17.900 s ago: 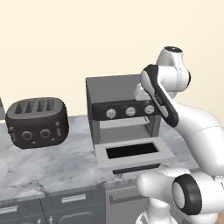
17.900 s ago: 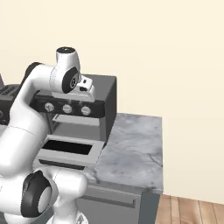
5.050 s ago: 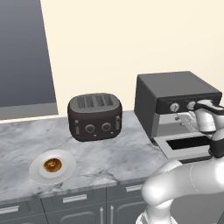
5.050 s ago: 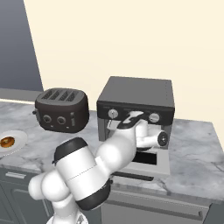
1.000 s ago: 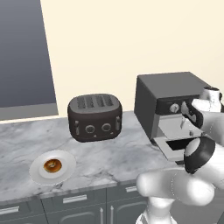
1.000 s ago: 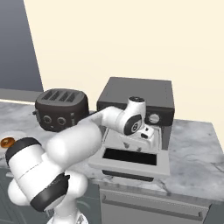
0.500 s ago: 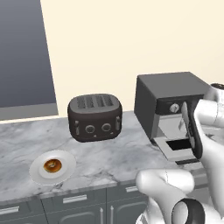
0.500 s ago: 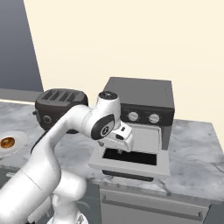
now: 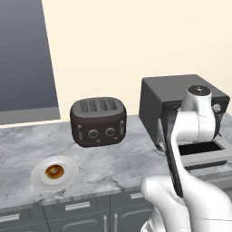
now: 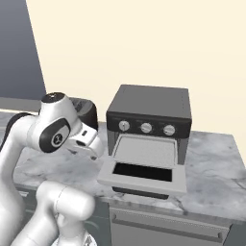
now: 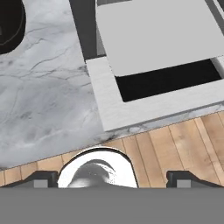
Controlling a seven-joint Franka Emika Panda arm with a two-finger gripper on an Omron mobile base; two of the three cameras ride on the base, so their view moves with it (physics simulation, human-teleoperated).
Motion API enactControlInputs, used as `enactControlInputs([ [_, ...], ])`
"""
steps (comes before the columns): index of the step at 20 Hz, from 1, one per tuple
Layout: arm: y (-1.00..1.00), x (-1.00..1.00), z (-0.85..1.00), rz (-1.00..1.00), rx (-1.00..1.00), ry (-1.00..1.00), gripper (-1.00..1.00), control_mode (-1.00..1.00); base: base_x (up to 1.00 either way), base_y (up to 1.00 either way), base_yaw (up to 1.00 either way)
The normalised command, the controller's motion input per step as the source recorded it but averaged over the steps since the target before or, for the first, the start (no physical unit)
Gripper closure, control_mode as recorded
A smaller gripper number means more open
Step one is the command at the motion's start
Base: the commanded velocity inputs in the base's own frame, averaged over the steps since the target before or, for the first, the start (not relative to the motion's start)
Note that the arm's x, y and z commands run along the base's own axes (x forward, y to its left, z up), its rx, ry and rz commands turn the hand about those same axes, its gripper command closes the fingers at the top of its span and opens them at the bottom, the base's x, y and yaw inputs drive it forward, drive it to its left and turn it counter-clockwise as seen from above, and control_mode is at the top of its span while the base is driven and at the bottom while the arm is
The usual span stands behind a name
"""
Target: Pick up the bagel from the plate, place it on the toaster oven rack, close the door, and set the timer.
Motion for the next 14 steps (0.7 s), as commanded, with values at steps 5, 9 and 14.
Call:
enactControlInputs([
  [5, 1.0, -0.03, 0.12, 0.01, -0.03, 0.0, -1.0, -1.0, 0.0, 0.0, 0.0],
  [9, 0.95, -0.05, 0.0, 0.08, 0.0, 0.0, -1.0, -1.0, 0.0, 0.0, 0.0],
  [14, 0.88, 0.0, 0.0, 0.11, 0.03, 0.03, -1.0, -1.0, 0.0, 0.0, 0.0],
])
